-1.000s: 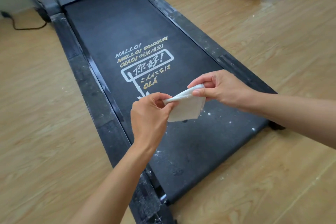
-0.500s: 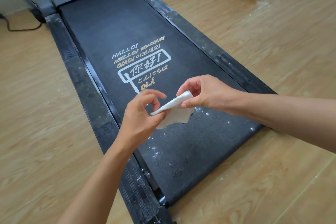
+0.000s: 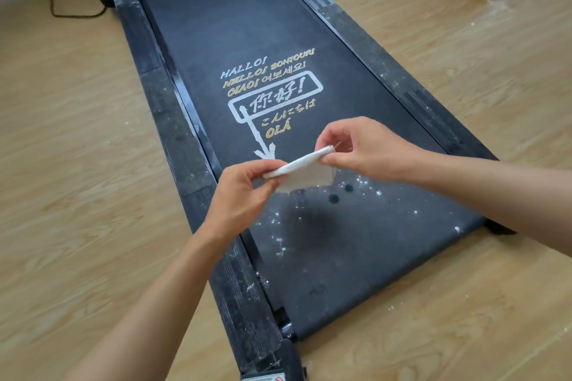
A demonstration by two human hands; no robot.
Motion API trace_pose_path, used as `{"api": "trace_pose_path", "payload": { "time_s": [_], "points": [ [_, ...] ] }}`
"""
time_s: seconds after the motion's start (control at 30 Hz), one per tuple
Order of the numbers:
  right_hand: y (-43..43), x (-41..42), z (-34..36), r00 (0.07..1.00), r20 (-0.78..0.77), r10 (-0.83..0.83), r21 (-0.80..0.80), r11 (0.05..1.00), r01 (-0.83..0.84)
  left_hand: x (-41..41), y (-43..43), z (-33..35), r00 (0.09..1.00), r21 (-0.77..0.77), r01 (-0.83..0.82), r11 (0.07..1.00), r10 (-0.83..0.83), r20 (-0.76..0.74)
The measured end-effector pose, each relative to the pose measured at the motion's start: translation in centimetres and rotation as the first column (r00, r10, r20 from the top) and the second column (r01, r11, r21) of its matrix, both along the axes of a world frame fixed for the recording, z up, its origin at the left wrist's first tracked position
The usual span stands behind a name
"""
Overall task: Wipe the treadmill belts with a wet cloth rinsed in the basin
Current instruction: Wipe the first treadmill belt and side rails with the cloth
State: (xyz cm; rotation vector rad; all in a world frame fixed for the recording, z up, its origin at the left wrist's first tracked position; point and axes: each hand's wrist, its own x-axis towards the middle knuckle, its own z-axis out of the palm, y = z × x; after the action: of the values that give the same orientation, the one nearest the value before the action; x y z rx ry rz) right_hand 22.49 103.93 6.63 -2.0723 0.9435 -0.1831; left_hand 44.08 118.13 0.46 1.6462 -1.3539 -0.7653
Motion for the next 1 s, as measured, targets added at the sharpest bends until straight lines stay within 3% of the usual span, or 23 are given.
{"api": "trace_pose_path", "payload": {
  "time_s": [0.1,0.17,0.23,0.3,0.37,0.43,0.53,0.67,0.87,1.0],
  "points": [
    [-0.7,2.9,-0.3,0.997,0.077,-0.029,-0.078,0.996,0.035,0.5,0.6,-0.2,0.973,-0.158,-0.103,0.982,0.132,0.188],
    [-0.4,4.5,-1.5,0.999,0.029,-0.014,-0.103,0.995,0.017,0.9,1.3,-1.8,0.925,-0.188,-0.113,0.976,0.173,0.338],
    [0.5,5.2,-3.7,0.98,-0.182,0.086,-0.1,0.989,-0.105,1.3,2.4,-4.4,0.849,-0.162,-0.1,0.982,0.169,0.501],
    [1.6,5.4,-5.7,0.876,-0.423,0.233,-0.054,0.958,-0.281,1.5,4.1,-6.7,0.797,-0.1,0.0,0.995,0.06,0.601],
    [2.3,5.9,-6.6,0.8,-0.524,0.292,-0.105,0.91,-0.401,1.1,6.0,-7.6,0.794,-0.038,0.112,0.993,-0.066,0.604],
    [3.0,6.5,-6.8,0.804,-0.528,0.274,-0.221,0.87,-0.442,0.8,7.3,-7.9,0.849,-0.082,0.117,0.99,-0.057,0.525],
    [4.7,7.6,-7.3,0.845,-0.412,0.34,-0.25,0.85,-0.463,2.2,7.5,-8.6,0.888,-0.227,-0.097,0.969,0.187,0.42],
    [7.0,9.1,-11.1,0.905,-0.323,0.278,-0.323,0.866,-0.382,5.6,6.2,-9.3,0.84,-0.198,-0.344,0.918,0.395,0.372],
    [6.8,14.2,-16.2,0.91,-0.414,0.037,-0.434,0.87,-0.233,8.7,2.4,-9.2,0.848,0.024,-0.146,0.989,0.113,0.517],
    [2.3,20.8,-15.9,0.897,-0.441,-0.02,-0.41,0.893,-0.182,10.8,-0.7,-8.6,0.874,0.065,-0.196,0.978,0.144,0.465]
  ]
}}
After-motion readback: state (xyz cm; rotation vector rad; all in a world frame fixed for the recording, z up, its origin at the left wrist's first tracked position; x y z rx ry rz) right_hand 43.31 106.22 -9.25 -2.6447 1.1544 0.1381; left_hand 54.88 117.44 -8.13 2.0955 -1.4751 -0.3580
